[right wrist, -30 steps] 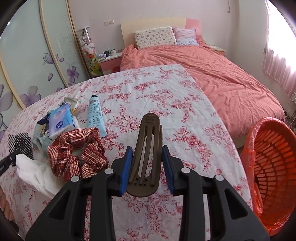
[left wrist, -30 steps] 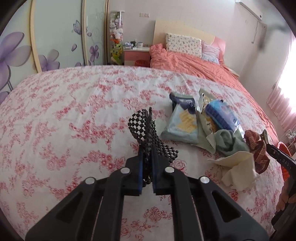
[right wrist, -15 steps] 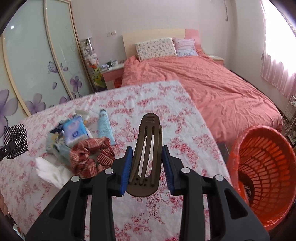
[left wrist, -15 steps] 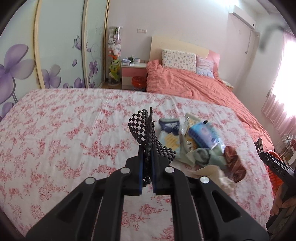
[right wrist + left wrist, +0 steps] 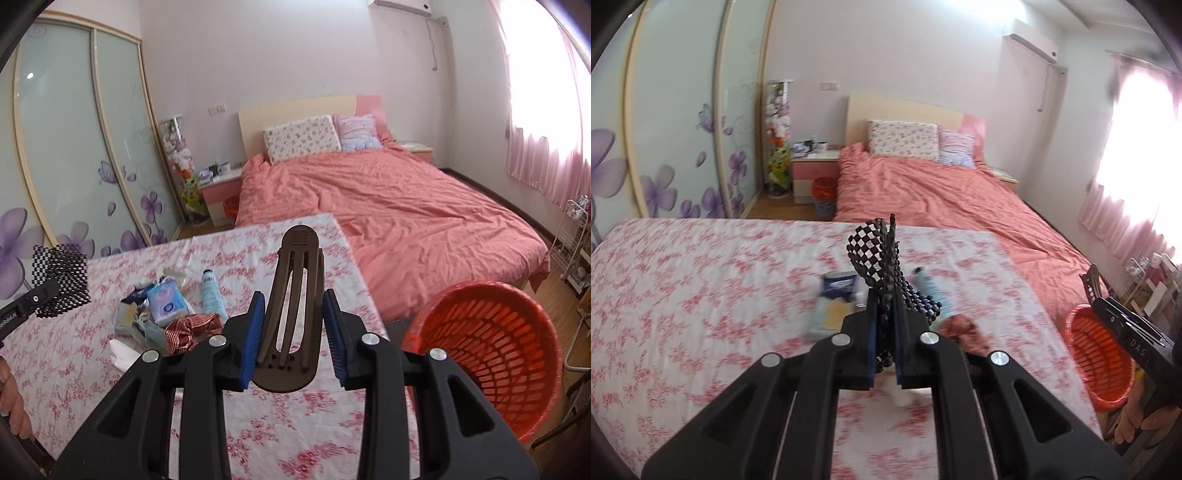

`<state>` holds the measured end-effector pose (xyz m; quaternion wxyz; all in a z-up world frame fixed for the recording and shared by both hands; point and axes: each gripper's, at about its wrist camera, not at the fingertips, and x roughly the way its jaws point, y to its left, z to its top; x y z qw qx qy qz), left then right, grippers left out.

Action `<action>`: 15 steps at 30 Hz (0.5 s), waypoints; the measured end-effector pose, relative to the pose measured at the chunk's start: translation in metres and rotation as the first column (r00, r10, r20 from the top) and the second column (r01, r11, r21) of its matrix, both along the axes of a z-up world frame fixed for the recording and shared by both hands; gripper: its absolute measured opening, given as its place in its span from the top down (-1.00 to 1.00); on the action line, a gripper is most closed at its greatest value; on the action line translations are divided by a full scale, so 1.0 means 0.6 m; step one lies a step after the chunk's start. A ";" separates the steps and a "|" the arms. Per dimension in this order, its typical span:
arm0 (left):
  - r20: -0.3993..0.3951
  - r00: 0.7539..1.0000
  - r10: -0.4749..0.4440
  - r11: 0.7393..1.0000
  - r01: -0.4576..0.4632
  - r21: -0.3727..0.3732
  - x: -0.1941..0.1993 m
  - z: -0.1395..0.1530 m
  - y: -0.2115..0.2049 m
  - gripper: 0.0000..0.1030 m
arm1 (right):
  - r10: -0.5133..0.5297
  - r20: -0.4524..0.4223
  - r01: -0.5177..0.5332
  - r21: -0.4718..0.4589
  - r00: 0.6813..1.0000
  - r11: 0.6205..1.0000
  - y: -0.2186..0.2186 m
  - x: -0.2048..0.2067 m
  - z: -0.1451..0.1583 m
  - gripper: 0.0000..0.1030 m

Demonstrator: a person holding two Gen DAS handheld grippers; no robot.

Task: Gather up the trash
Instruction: 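Carry the mesh pad and comb over the orange basket and release both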

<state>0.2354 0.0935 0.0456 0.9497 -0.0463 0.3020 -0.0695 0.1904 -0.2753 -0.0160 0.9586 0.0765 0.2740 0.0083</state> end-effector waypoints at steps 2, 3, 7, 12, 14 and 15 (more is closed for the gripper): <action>0.007 1.000 -0.028 1.000 0.028 -0.004 -0.004 0.006 -0.023 0.84 | -0.014 0.017 0.014 -0.001 1.000 1.000 -0.010 -0.012 0.007 0.36; 0.011 0.999 -0.045 0.999 0.045 -0.007 -0.006 0.009 -0.036 0.84 | -0.020 0.023 0.020 -0.001 1.000 1.000 -0.014 -0.016 0.010 0.36; 0.022 0.993 -0.112 0.993 0.113 -0.023 -0.012 0.019 -0.090 0.84 | -0.051 0.051 0.051 -0.005 0.997 0.999 -0.040 -0.035 0.018 0.36; 0.032 0.979 -0.203 0.978 0.205 -0.041 -0.014 0.026 -0.161 0.84 | -0.105 0.081 0.105 -0.003 0.991 0.994 -0.084 -0.061 0.026 0.36; 0.034 0.970 -0.240 0.969 0.241 -0.044 -0.015 0.026 -0.195 0.84 | -0.129 0.088 0.129 -0.001 0.988 0.992 -0.102 -0.069 0.026 0.36; 0.035 0.965 -0.261 0.964 0.263 -0.045 -0.017 0.026 -0.214 0.84 | -0.143 0.090 0.143 0.001 0.986 0.990 -0.113 -0.074 0.026 0.36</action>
